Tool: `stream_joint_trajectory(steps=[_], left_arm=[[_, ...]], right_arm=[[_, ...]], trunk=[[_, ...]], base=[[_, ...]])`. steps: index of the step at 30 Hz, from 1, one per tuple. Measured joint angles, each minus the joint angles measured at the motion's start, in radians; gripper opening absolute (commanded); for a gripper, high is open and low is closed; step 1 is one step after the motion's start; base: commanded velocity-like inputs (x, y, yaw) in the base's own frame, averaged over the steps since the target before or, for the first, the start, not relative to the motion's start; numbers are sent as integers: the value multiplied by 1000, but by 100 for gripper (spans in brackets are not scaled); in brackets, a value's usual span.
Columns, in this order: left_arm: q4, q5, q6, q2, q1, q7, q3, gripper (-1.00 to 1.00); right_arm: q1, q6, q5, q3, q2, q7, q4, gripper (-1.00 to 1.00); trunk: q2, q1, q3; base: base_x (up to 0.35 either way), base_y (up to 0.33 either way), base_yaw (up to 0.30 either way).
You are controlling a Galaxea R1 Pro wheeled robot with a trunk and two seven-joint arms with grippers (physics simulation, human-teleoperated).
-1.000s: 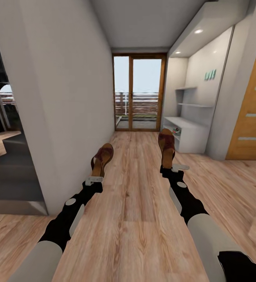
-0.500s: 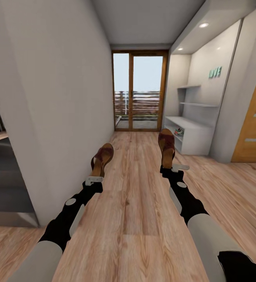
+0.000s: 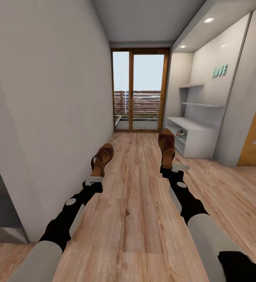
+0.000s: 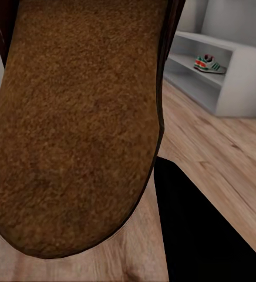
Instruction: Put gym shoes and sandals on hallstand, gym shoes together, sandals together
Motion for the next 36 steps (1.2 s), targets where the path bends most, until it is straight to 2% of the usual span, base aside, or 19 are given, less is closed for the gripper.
stream_joint_trajectory(steps=[11,23,36], left_arm=[[0,0,0,-1,0,0,-1,-100],[0,0,0,-1,0,0,-1,-100],[1,0,0,-1,0,0,-1,-100]], right_arm=[[0,0,0,0,0,2,0,-100],[0,0,-4,0,0,0,0,-100],[0,0,-3,0,0,1,0,-100]], trunk=[[0,0,0],[0,0,0],[0,0,0]], base=[[345,0,-8],[345,0,-114],[345,0,-6]])
